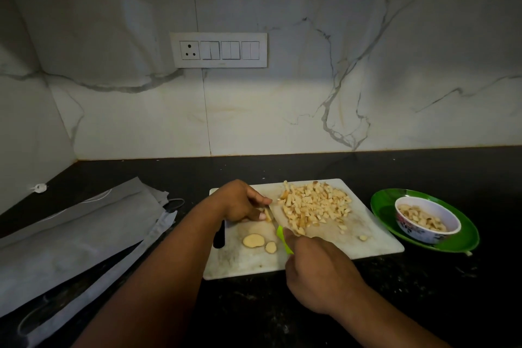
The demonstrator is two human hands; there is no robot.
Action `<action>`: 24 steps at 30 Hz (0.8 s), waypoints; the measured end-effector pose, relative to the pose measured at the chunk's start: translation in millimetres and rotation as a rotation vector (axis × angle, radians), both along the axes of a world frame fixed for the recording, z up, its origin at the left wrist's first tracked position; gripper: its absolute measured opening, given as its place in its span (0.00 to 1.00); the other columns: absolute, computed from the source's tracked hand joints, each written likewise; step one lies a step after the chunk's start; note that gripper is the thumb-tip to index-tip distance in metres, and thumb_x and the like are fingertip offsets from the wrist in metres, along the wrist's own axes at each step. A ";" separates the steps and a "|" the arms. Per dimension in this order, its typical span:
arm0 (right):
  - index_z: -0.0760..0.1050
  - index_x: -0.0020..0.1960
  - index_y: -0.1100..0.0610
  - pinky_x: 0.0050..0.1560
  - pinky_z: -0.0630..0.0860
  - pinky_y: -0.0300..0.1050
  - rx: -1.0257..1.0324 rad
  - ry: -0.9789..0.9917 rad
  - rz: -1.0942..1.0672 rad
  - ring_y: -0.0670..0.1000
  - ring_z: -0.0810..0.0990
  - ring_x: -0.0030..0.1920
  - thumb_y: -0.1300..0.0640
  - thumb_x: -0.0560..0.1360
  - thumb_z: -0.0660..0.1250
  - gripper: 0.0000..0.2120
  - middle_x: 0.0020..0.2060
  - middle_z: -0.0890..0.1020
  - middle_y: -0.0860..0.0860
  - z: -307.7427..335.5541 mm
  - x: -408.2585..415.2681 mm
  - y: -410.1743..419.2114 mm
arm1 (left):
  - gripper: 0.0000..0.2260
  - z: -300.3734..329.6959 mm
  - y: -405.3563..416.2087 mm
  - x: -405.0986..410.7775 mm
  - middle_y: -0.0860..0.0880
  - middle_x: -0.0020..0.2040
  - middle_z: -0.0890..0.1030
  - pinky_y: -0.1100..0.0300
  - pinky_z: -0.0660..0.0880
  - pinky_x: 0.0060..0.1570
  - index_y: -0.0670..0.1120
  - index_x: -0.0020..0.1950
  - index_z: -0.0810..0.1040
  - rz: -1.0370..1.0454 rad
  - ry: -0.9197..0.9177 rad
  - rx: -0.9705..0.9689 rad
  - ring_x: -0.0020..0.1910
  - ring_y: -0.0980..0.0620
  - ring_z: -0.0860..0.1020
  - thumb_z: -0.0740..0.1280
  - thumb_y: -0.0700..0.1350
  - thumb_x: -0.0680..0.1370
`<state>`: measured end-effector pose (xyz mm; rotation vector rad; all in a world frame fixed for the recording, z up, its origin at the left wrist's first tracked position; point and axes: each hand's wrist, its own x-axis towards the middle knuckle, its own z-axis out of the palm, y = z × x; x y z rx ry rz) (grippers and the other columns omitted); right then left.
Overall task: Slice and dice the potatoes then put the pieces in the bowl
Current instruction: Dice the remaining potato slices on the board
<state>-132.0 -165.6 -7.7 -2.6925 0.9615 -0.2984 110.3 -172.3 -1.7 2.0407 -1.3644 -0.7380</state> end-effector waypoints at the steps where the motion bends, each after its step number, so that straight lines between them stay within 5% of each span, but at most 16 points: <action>1: 0.59 0.79 0.47 0.55 0.74 0.45 -0.017 -0.022 -0.017 0.52 0.78 0.57 0.50 0.79 0.57 0.28 0.57 0.80 0.51 0.5 0.6 0.5 | 0.18 0.3 0.0 0.2 0.57 0.58 0.86 0.71 0.74 0.53 0.52 0.61 0.86 -0.003 0.005 -0.002 0.57 0.61 0.81 0.81 0.42 0.73; 4: 0.68 0.72 0.47 0.52 0.76 0.46 -0.107 -0.093 -0.073 0.52 0.79 0.54 0.47 0.79 0.57 0.22 0.54 0.81 0.50 0.9 9.9 0.3 | 0.17 -1.5 2.5 0.8 0.59 0.55 0.85 0.75 0.72 0.48 0.52 0.60 0.86 -0.002 0.037 -0.026 0.58 0.61 0.80 0.80 0.41 0.73; 9: 0.66 0.74 0.49 0.53 0.76 0.46 -0.085 -0.080 -0.075 0.52 0.79 0.56 0.50 0.78 0.59 0.24 0.57 0.81 0.50 -4.4 23.7 -6.7 | 0.18 -7.8 12.4 3.2 0.61 0.56 0.84 0.76 0.72 0.50 0.53 0.63 0.85 -0.018 0.101 -0.078 0.58 0.66 0.79 0.79 0.41 0.74; 14: 0.62 0.78 0.46 0.58 0.74 0.44 -0.055 -0.172 -0.066 0.50 0.77 0.59 0.47 0.80 0.57 0.26 0.60 0.80 0.48 -9.0 20.5 -11.2 | 0.27 -11.4 9.2 1.3 0.50 0.55 0.86 0.68 0.69 0.51 0.55 0.73 0.77 0.039 0.093 -0.104 0.62 0.55 0.80 0.78 0.43 0.75; 18: 0.61 0.78 0.46 0.58 0.74 0.44 -0.046 -0.199 -0.059 0.49 0.77 0.60 0.47 0.80 0.57 0.26 0.60 0.80 0.47 -11.3 19.6 -12.9 | 0.34 -10.1 4.4 -2.7 0.49 0.53 0.85 0.64 0.68 0.57 0.53 0.78 0.72 0.080 0.082 -0.082 0.55 0.59 0.79 0.79 0.41 0.74; 24: 0.63 0.77 0.46 0.60 0.74 0.43 0.004 -0.215 -0.065 0.47 0.77 0.60 0.48 0.80 0.58 0.25 0.61 0.80 0.46 -11.1 18.3 -15.8 | 0.33 -6.6 1.3 -7.2 0.52 0.51 0.82 0.70 0.69 0.43 0.52 0.76 0.73 0.115 0.063 -0.057 0.51 0.58 0.79 0.79 0.38 0.74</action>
